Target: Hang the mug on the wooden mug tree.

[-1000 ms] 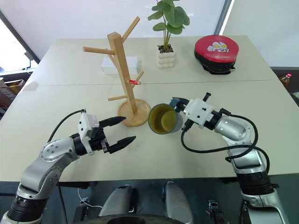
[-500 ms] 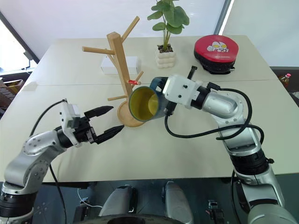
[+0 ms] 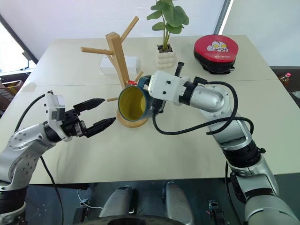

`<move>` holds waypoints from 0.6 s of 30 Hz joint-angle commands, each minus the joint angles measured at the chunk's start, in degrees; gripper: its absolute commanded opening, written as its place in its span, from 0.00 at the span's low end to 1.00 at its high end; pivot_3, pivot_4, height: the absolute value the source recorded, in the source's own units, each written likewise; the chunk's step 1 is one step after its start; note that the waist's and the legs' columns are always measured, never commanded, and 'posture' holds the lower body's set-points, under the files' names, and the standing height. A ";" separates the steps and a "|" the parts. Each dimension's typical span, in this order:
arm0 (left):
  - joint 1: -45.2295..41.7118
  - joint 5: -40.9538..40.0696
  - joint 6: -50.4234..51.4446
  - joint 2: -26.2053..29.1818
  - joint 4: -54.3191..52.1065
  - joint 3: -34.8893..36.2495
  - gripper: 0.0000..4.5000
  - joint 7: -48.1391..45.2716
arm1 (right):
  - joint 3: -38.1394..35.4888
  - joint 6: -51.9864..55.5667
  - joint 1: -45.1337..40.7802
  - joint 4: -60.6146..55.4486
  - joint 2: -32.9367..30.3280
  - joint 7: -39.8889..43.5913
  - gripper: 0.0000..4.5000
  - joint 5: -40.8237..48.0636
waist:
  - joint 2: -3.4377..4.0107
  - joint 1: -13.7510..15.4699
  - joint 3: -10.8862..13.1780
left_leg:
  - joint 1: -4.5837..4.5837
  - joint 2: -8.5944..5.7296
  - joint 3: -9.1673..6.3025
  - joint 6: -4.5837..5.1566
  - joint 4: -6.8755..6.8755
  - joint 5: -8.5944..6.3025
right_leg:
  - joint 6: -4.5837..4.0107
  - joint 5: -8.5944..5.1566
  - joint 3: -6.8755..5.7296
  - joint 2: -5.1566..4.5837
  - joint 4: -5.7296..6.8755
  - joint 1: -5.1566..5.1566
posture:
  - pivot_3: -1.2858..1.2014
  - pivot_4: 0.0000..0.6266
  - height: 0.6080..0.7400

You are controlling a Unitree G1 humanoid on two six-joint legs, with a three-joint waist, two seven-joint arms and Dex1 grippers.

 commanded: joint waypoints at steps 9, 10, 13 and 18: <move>-0.22 -1.45 -0.21 0.74 -1.32 1.63 1.00 0.59 | 1.49 1.45 -4.70 0.99 2.42 -0.11 0.02 -1.94 | 0.00 -0.01 0.00 | 0.00 0.00 0.00 0.00 0.00 0.00 | 0.00 0.00 0.00 -0.01 0.00 -0.02 | 0.52 0.24 1.00; -0.26 -1.47 -0.20 0.73 -1.34 1.61 1.00 0.61 | 1.61 1.61 -4.89 1.20 2.55 -0.13 0.02 -2.12 | 0.00 -0.02 0.00 | 0.00 0.00 0.00 0.00 -0.01 0.00 | 0.00 0.00 0.00 -0.01 0.00 -0.01 | 0.52 0.24 1.00; -0.35 -1.63 -0.18 0.67 -1.41 1.57 1.00 0.62 | 2.28 2.31 -5.52 2.34 3.08 -0.59 0.02 -3.26 | 0.00 -0.02 0.00 | -0.01 0.00 0.00 0.00 -0.01 0.00 | 0.00 0.00 0.00 -0.01 0.00 -0.02 | 0.52 0.24 1.00; -0.57 -1.79 -0.12 0.56 -1.70 1.43 1.00 0.87 | 3.21 3.08 -6.39 4.06 4.38 -1.10 0.02 -4.96 | 0.00 -0.04 0.00 | -0.02 0.00 0.00 0.00 -0.01 0.00 | -0.01 0.00 0.00 -0.02 0.00 -0.04 | 0.52 0.24 1.00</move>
